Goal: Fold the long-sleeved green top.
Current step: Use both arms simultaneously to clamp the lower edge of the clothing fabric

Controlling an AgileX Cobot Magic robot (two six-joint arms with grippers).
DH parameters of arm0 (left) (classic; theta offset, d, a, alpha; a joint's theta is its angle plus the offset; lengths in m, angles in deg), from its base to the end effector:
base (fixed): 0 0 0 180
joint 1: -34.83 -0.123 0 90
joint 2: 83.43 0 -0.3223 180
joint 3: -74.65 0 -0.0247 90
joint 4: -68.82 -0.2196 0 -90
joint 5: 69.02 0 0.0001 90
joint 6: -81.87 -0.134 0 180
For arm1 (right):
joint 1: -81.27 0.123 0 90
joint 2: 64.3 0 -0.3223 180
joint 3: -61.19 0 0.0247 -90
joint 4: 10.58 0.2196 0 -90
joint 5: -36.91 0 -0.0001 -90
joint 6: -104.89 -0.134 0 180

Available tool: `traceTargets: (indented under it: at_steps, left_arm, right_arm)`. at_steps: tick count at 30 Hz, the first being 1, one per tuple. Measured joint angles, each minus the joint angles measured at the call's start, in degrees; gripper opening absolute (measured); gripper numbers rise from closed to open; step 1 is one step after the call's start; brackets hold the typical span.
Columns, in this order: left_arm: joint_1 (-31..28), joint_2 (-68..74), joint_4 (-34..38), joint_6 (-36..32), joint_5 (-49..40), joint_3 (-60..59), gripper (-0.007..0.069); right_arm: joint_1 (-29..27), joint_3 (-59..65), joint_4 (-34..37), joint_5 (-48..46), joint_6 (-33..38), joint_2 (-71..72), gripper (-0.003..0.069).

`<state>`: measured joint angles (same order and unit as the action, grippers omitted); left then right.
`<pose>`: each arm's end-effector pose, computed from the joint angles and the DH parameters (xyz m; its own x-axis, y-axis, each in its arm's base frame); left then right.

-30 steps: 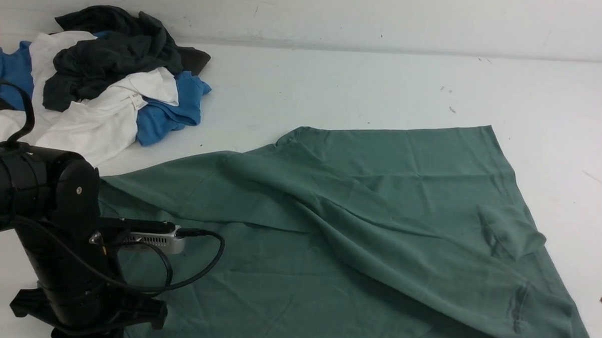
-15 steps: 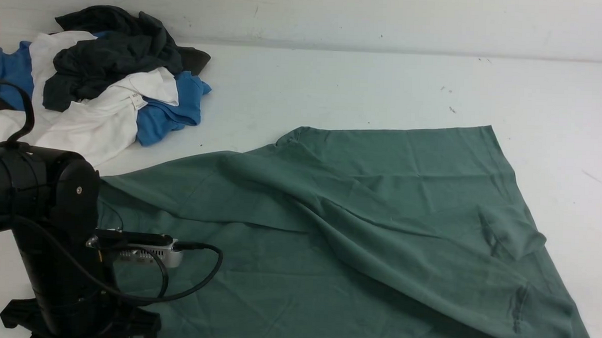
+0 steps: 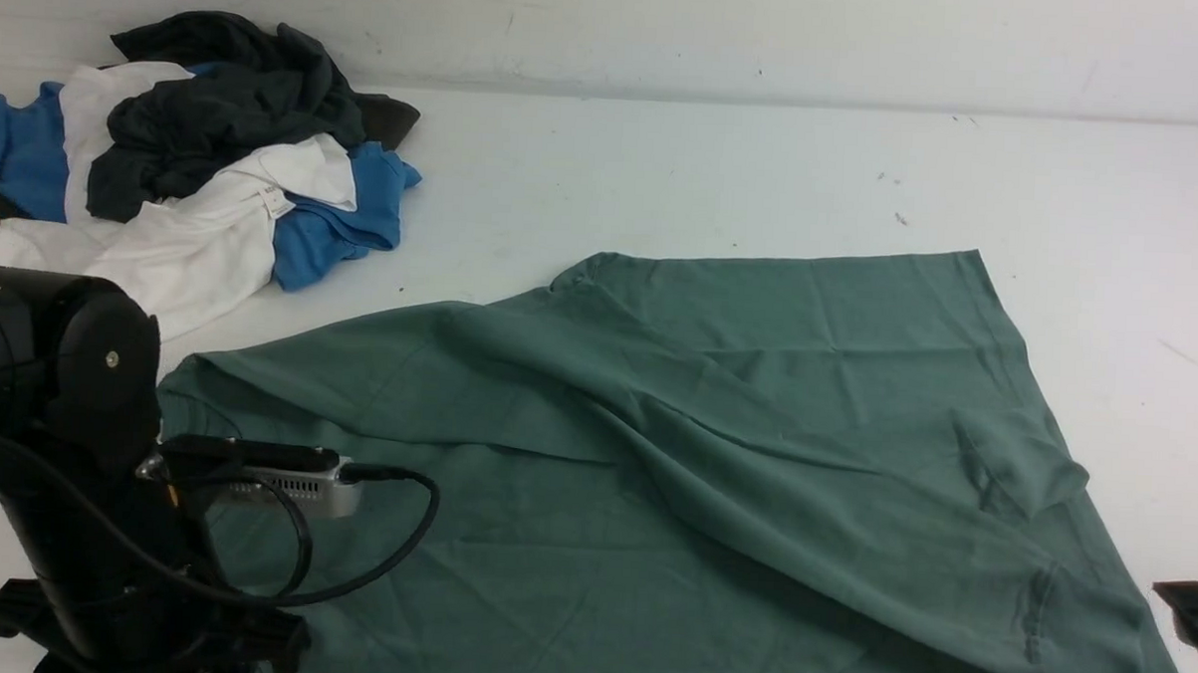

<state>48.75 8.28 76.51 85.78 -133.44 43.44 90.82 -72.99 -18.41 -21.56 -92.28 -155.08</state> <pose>0.1813 -0.0616 0.2146 -0.9837 0.1148 0.1384 0.1010 0.9895 -0.1031 0.1397 0.0077 0.1741 -0.9725 0.0639 0.2240 0.0263 0.9856 -0.1672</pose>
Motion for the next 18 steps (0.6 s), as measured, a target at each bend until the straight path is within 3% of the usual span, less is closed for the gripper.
traceTargets:
  at_steps: [7, 14, 18]
  left_arm:
    - [0.0, -6.29, 2.6, -0.28, 1.45, -0.06, 0.0377]
    - [0.0, -6.42, 6.36, -2.1, 1.57, -0.06, 0.0377]
    - [1.69, -6.42, 9.54, -4.82, 1.57, -0.06, 0.0377]
  right_arm:
    - [-9.59, 0.01, 5.07, 1.75, 8.05, -0.41, 0.0422]
    - [-10.21, 0.01, 5.48, 2.7, 10.44, -0.45, 0.0414]
    - [-10.21, 0.01, 6.04, 3.17, 12.13, -0.45, 0.0321]
